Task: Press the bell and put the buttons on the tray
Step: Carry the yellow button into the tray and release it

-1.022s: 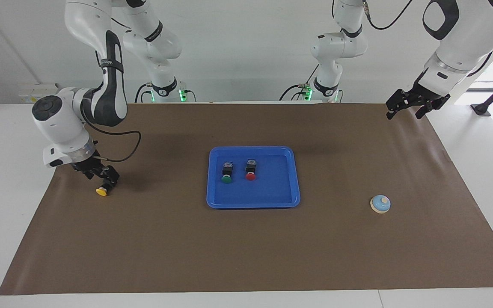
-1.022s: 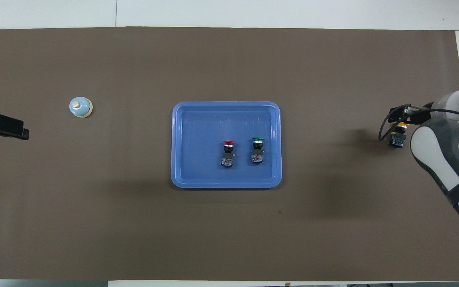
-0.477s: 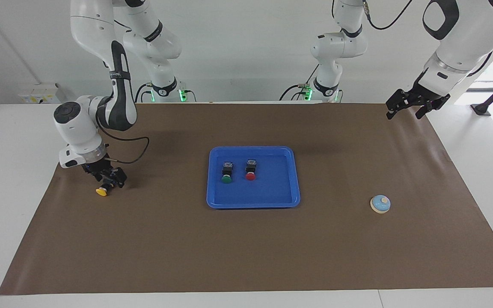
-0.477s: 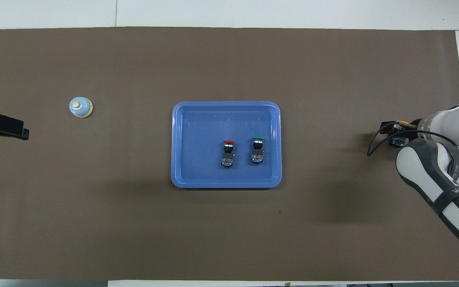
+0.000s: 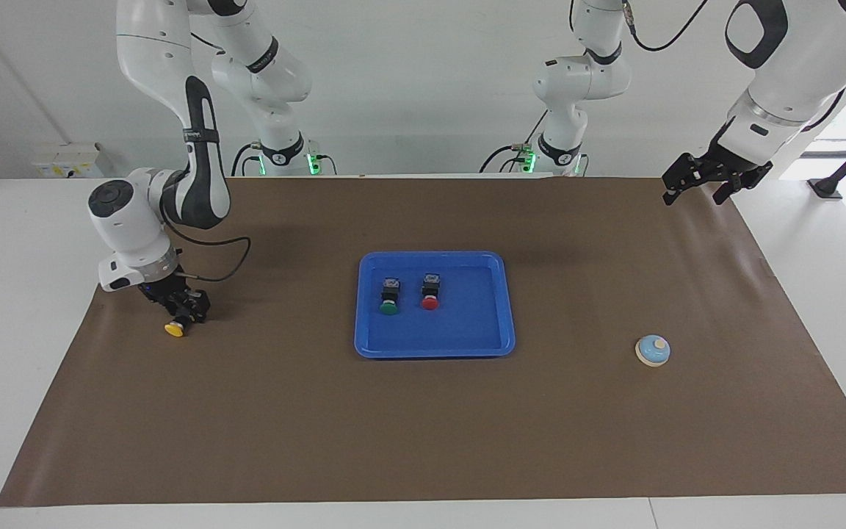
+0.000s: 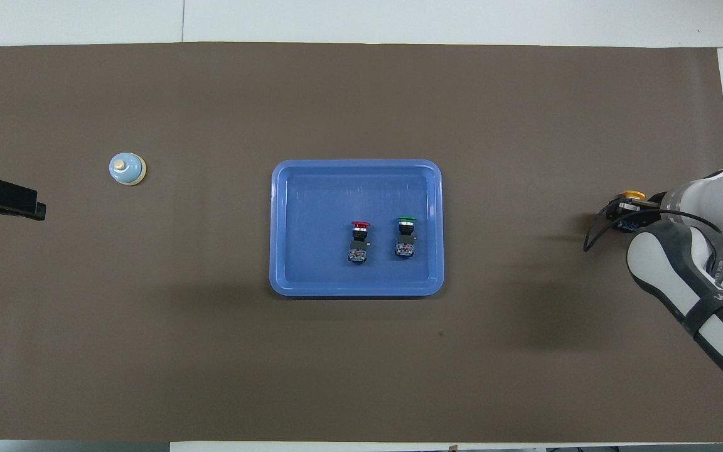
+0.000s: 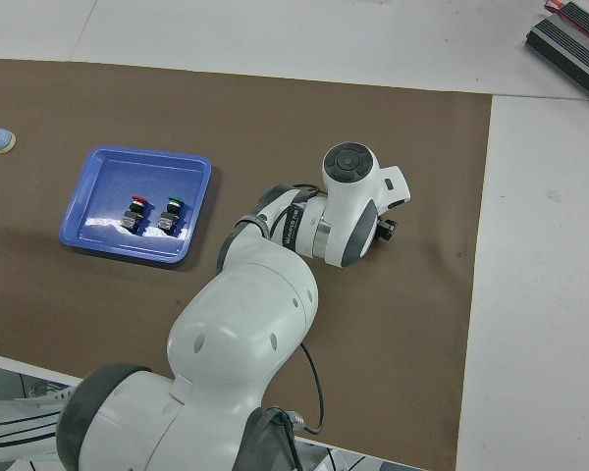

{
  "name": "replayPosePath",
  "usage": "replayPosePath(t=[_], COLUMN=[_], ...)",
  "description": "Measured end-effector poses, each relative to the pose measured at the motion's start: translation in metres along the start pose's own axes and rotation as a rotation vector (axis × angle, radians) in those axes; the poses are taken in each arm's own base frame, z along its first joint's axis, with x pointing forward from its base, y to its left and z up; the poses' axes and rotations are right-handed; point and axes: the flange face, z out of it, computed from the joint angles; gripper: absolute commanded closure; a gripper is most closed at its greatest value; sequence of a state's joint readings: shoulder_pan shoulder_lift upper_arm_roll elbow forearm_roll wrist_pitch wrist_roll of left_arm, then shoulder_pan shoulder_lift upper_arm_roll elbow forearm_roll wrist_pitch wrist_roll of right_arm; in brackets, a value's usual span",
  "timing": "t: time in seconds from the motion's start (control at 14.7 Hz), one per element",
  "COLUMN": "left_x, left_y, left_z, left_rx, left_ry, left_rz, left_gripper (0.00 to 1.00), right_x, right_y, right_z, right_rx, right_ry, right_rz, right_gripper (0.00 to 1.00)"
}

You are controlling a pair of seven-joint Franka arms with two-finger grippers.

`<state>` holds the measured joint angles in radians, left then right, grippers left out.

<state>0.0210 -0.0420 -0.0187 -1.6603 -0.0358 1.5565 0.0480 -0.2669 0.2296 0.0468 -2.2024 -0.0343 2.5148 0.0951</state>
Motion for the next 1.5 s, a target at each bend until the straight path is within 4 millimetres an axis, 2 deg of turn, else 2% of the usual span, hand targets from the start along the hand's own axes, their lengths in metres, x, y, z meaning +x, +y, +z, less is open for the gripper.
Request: replayPosePath(t=[0.27, 0.41, 0.61, 0.82, 0.95, 1.09, 1.23, 1.5], left_x=[0.000, 0.000, 0.000, 0.000, 0.000, 0.000, 0.000, 0.000], left_y=[0.000, 0.000, 0.000, 0.000, 0.000, 0.000, 0.000, 0.000], left_z=[0.000, 0.000, 0.000, 0.000, 0.000, 0.000, 0.000, 0.000], left_rx=[0.000, 0.000, 0.000, 0.000, 0.000, 0.000, 0.000, 0.000], left_ry=[0.000, 0.000, 0.000, 0.000, 0.000, 0.000, 0.000, 0.000], left_rz=[0.000, 0.000, 0.000, 0.000, 0.000, 0.000, 0.000, 0.000], left_gripper=[0.00, 0.00, 0.00, 0.00, 0.00, 0.00, 0.00, 0.00], right_x=[0.003, 0.013, 0.028, 0.017, -0.006, -0.041, -0.083, -0.166], right_y=[-0.013, -0.035, -0.095, -0.187, -0.257, -0.328, -0.389, -0.483], right_z=[-0.007, -0.027, -0.079, -0.132, -0.161, -0.178, -0.183, -0.173], right_rx=[0.000, -0.001, -0.009, -0.030, -0.042, -0.041, -0.021, -0.024], right_ry=[-0.031, -0.061, -0.102, -0.148, -0.162, -0.164, -0.174, -0.184], right_rz=[-0.032, -0.069, -0.116, -0.106, -0.111, -0.114, -0.108, -0.114], right_gripper=[1.00, 1.00, 1.00, 1.00, 1.00, 1.00, 1.00, 1.00])
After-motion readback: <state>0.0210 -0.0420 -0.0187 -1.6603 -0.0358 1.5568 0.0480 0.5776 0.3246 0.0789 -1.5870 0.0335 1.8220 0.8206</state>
